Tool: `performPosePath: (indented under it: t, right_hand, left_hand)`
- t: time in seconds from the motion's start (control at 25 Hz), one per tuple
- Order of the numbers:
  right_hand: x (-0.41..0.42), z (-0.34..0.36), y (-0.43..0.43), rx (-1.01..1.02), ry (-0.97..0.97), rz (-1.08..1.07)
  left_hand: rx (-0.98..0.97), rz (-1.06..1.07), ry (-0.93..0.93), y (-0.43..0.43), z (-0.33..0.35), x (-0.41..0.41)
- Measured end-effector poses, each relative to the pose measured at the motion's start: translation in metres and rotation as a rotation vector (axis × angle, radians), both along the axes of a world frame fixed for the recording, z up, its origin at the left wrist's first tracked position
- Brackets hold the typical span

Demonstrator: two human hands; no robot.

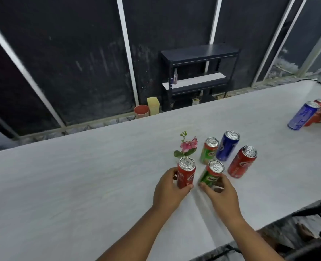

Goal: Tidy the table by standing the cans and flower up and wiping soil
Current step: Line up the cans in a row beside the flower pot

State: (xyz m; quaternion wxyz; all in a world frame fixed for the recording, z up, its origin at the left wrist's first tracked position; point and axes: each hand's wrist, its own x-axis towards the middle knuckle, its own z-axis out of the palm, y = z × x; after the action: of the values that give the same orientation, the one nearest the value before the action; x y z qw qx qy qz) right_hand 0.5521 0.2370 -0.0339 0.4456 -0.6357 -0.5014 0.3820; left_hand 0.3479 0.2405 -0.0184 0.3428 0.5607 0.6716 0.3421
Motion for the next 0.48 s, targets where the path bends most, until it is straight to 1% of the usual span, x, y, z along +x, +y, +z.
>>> performPosePath:
  t: [0.16, 0.32, 0.48]
  right_hand:
    - [-0.062, -0.002, 0.012, -0.01, -0.01, 0.16]
    - [-0.133, -0.004, 0.016, -0.018, -0.019, 0.335]
    - [-0.195, -0.007, 0.012, -0.006, -0.047, 0.473]
  left_hand:
    - [0.013, 0.13, -0.001, -0.023, 0.009, -0.074]
    - [0.0, 0.284, -0.048, -0.052, 0.01, -0.153]
    - [-0.032, 0.35, -0.087, -0.073, 0.007, -0.213]
